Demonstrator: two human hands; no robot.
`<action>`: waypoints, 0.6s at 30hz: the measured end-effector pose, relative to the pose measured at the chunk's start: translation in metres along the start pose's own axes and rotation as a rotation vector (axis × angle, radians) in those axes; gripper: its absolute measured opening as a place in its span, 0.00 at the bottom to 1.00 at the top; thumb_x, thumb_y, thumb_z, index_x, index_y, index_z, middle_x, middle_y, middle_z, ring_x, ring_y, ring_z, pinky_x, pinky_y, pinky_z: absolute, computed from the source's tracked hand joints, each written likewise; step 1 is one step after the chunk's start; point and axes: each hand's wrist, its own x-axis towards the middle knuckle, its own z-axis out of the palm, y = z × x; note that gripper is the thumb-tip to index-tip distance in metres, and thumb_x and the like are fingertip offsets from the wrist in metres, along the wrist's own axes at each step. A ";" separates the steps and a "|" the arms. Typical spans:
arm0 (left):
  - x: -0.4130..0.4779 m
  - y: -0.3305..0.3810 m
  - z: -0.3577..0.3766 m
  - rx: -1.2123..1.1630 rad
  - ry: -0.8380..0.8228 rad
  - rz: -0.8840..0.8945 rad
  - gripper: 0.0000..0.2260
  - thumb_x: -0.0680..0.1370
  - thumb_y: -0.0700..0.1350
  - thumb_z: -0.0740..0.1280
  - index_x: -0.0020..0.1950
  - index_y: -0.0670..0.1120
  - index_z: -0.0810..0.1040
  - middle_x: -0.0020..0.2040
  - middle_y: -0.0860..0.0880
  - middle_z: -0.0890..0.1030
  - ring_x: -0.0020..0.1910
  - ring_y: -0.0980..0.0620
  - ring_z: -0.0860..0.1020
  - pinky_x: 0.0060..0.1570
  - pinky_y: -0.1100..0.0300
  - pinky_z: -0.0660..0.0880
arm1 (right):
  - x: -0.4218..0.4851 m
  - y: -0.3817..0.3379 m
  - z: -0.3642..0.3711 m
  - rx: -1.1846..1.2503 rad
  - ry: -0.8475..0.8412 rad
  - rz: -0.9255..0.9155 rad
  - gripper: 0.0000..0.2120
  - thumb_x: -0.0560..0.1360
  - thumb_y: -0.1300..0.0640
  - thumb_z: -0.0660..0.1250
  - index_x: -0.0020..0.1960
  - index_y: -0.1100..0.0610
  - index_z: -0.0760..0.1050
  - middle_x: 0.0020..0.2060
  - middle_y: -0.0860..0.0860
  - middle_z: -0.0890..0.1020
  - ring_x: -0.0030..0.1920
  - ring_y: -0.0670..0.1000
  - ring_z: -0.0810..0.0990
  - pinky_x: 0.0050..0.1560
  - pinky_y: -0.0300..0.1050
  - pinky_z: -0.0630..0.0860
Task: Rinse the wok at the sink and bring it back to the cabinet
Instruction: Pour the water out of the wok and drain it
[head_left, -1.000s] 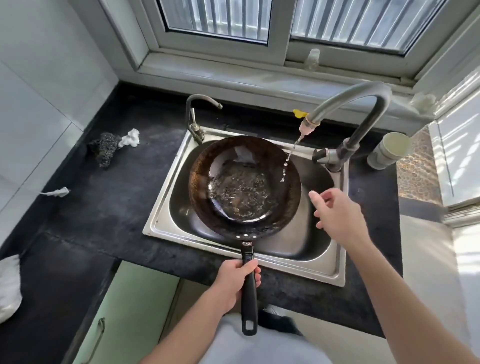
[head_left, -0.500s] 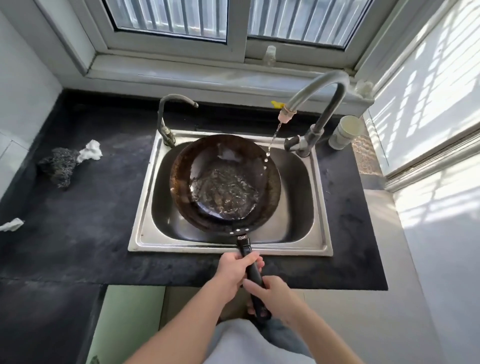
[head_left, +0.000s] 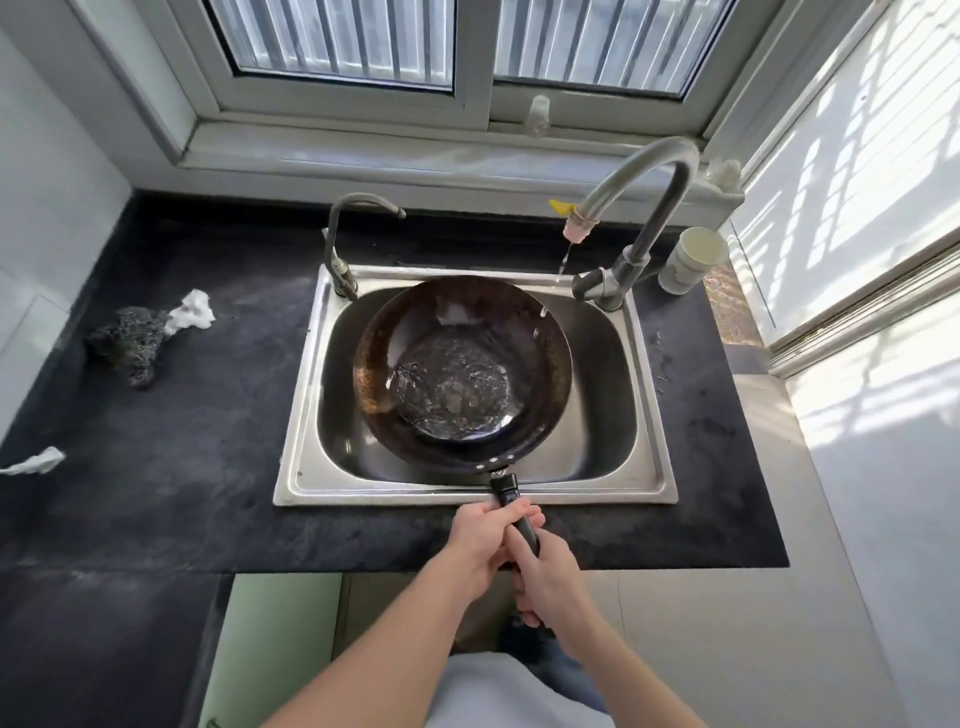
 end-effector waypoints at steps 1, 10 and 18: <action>-0.002 -0.001 0.002 -0.025 0.007 -0.003 0.09 0.78 0.39 0.68 0.55 0.35 0.81 0.50 0.40 0.86 0.49 0.47 0.85 0.40 0.58 0.80 | 0.000 0.001 -0.001 -0.009 0.006 -0.011 0.14 0.83 0.49 0.61 0.42 0.55 0.72 0.22 0.46 0.72 0.20 0.47 0.67 0.21 0.40 0.66; -0.024 -0.010 0.004 -0.215 -0.112 0.075 0.09 0.79 0.34 0.65 0.58 0.32 0.77 0.50 0.38 0.81 0.48 0.44 0.82 0.55 0.51 0.79 | -0.018 0.009 -0.017 -0.037 -0.032 -0.089 0.18 0.81 0.46 0.61 0.38 0.56 0.72 0.23 0.50 0.72 0.20 0.49 0.67 0.20 0.40 0.64; -0.025 -0.023 0.004 -0.061 -0.078 0.170 0.01 0.78 0.33 0.65 0.49 0.35 0.75 0.37 0.41 0.77 0.37 0.47 0.78 0.37 0.57 0.79 | -0.029 0.012 -0.015 0.121 -0.089 0.012 0.18 0.82 0.47 0.61 0.41 0.59 0.72 0.24 0.54 0.70 0.19 0.48 0.65 0.19 0.36 0.63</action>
